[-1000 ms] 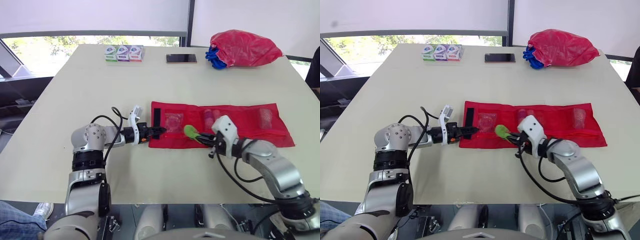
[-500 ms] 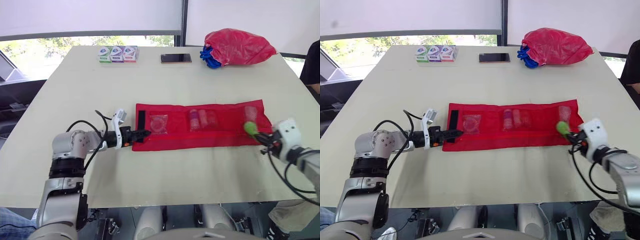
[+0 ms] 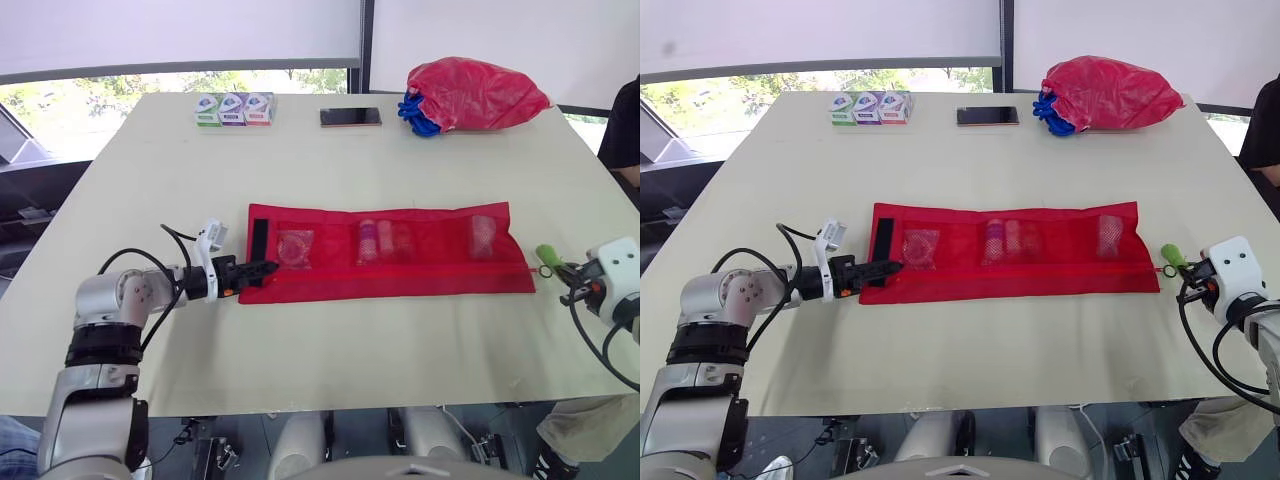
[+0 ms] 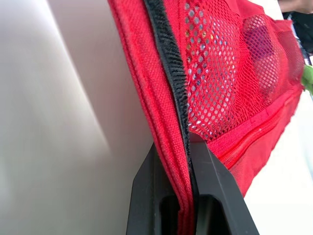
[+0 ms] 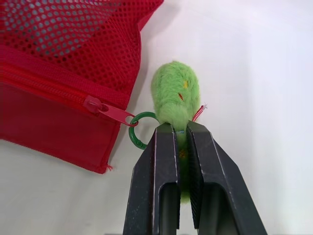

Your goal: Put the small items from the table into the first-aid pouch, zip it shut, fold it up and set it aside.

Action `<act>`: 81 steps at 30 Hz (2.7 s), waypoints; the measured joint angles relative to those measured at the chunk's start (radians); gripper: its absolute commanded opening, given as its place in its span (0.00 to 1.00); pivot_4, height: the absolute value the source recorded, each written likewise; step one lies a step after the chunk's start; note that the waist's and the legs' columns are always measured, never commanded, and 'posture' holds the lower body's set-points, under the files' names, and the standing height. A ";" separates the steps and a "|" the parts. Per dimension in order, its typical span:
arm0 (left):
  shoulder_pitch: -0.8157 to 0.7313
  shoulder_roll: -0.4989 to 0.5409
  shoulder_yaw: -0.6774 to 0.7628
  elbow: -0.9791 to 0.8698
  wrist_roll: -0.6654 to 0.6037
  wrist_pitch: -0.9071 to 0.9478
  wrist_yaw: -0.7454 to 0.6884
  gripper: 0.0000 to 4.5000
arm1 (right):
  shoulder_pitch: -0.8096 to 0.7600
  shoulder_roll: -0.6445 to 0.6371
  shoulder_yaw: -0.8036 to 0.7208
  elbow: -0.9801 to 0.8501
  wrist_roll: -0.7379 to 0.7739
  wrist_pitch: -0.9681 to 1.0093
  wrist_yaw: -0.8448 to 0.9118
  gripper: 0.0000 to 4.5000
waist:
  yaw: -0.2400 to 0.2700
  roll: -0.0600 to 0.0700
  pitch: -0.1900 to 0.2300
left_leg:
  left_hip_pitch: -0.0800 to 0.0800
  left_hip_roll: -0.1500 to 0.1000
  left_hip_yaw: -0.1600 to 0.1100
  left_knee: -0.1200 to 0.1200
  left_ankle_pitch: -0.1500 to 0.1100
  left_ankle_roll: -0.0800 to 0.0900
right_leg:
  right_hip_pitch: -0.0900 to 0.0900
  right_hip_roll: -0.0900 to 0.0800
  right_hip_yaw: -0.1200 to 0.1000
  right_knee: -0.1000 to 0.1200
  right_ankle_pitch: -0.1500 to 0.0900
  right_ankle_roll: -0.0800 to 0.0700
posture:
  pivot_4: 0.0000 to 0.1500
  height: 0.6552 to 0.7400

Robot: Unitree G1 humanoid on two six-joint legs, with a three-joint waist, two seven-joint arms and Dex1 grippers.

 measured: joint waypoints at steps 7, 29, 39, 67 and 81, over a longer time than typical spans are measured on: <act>-0.006 0.078 0.001 0.048 0.035 -0.027 -0.010 0.00 | 0.016 0.014 -0.170 -0.040 0.141 0.125 0.013 0.76 | -0.001 0.000 0.000 | 0.001 0.001 0.001 -0.001 0.000 0.000 | 0.000 0.001 0.001 0.000 0.000 0.000 | 1.00 1.00; -0.035 0.183 -0.036 0.240 0.290 -0.483 -0.243 0.98 | 0.115 0.287 -0.139 -0.308 0.429 0.299 -0.135 1.00 | 0.003 0.001 -0.001 | -0.002 0.006 0.004 -0.002 0.000 0.000 | -0.004 -0.003 0.001 -0.001 0.002 -0.004 | 1.00 1.00; 0.006 0.169 -0.026 -0.071 0.262 -0.583 -0.401 0.98 | 0.117 0.368 -0.042 -0.325 0.485 0.330 -0.241 1.00 | 0.036 -0.006 0.002 | -0.009 0.000 0.003 -0.001 -0.002 0.003 | -0.007 -0.010 -0.003 -0.004 0.002 -0.004 | 1.00 1.00; -0.069 0.248 0.020 -0.234 0.178 -0.632 -0.620 0.98 | 0.090 0.393 -0.019 -0.291 0.515 0.330 -0.358 1.00 | 0.029 -0.006 0.003 | -0.007 0.000 0.004 0.001 -0.002 0.004 | -0.006 -0.003 -0.001 -0.002 0.000 0.000 | 1.00 1.00; -0.046 0.281 0.067 -0.269 0.127 -0.611 -0.656 0.98 | 0.069 0.389 -0.015 -0.269 0.519 0.329 -0.358 1.00 | 0.028 -0.007 0.003 | -0.006 0.000 0.005 0.001 -0.002 0.004 | -0.006 -0.003 0.000 -0.002 0.000 -0.001 | 1.00 1.00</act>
